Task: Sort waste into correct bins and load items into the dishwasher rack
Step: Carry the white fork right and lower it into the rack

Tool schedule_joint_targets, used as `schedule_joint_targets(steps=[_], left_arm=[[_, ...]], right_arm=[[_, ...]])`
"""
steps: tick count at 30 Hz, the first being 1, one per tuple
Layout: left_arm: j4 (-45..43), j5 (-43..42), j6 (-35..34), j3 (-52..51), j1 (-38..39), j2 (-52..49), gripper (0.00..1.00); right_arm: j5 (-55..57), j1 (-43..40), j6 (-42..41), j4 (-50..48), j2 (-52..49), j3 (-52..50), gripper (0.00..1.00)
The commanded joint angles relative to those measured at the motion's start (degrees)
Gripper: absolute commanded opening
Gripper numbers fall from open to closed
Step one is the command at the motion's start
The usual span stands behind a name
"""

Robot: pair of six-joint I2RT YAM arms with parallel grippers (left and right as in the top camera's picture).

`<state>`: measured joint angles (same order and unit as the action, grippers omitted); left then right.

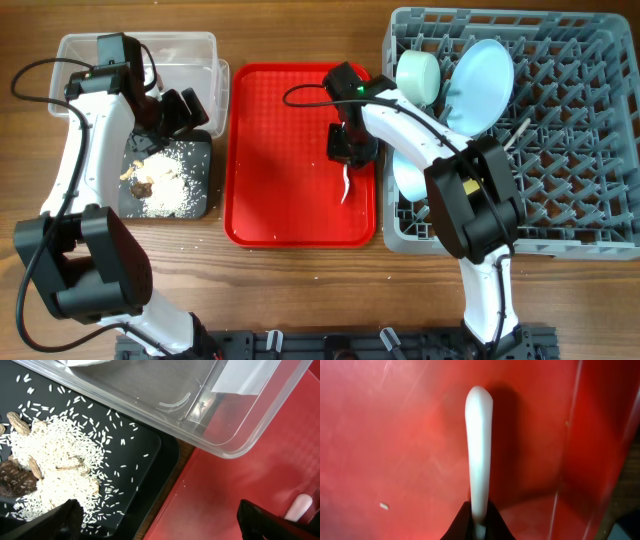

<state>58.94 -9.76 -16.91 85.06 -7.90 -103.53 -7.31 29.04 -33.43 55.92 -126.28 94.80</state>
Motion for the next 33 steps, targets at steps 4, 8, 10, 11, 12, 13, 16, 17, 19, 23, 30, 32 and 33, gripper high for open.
schedule_joint_targets(steps=[4, 8, 10, 11, 12, 13, 16, 17, 19, 23, 30, 32, 33], left_arm=[[-0.02, -0.68, -0.72, 0.76, 0.0, 1.05, 1.0], [0.0, -0.68, -0.72, 0.76, 0.0, 1.05, 1.0], [0.0, -0.68, -0.72, 0.76, 0.0, 1.05, 1.0], [0.0, -0.68, -0.72, 0.76, 0.0, 1.05, 1.0], [0.0, -0.68, -0.72, 0.76, 0.0, 1.05, 1.0], [-0.02, -0.68, -0.72, 0.76, 0.0, 1.05, 1.0], [0.0, -0.68, -0.72, 0.76, 0.0, 1.05, 1.0], [0.0, -0.68, -0.72, 0.76, 0.0, 1.05, 1.0], [0.0, -0.68, -0.72, 0.76, 0.0, 1.05, 1.0], [0.0, -0.68, -0.72, 0.76, 0.0, 1.05, 1.0], [0.0, -0.68, -0.72, 0.76, 0.0, 1.05, 1.0], [0.0, -0.68, -0.72, 0.76, 0.0, 1.05, 1.0], [-0.02, -0.68, -0.72, 0.76, 0.0, 1.05, 1.0]], right_arm=[[-0.9, -0.07, 8.02, 3.65, 11.74, 4.76, 0.04], [3.48, -1.03, 7.8, 7.89, 21.16, 5.01, 0.04], [7.13, -2.64, 6.21, 10.93, 26.88, 5.01, 0.04], [9.09, -3.69, 4.85, 12.33, 29.14, 5.01, 0.04], [12.11, -5.22, 3.3, 14.1, 31.87, 5.01, 0.04], [14.14, -6.29, 2.32, 15.08, 33.29, 5.01, 0.04], [21.79, -10.75, -4.04, 19.02, 36.79, 4.96, 0.04], [23.85, -12.41, -6.58, 20.33, 37.18, 4.94, 0.05], [27.12, -15.72, -13.14, 22.86, 37.24, 4.72, 0.04], [27.82, -20.98, -28.06, 23.85, 37.16, -0.15, 0.04], [23.67, -22.91, -41.66, 13.75, 37.11, -15.5, 0.05], [23.69, -22.91, -41.7, 10.75, 37.11, -18.25, 0.15], [23.71, -22.91, -41.68, 9.79, 37.11, -19.02, 0.22]])
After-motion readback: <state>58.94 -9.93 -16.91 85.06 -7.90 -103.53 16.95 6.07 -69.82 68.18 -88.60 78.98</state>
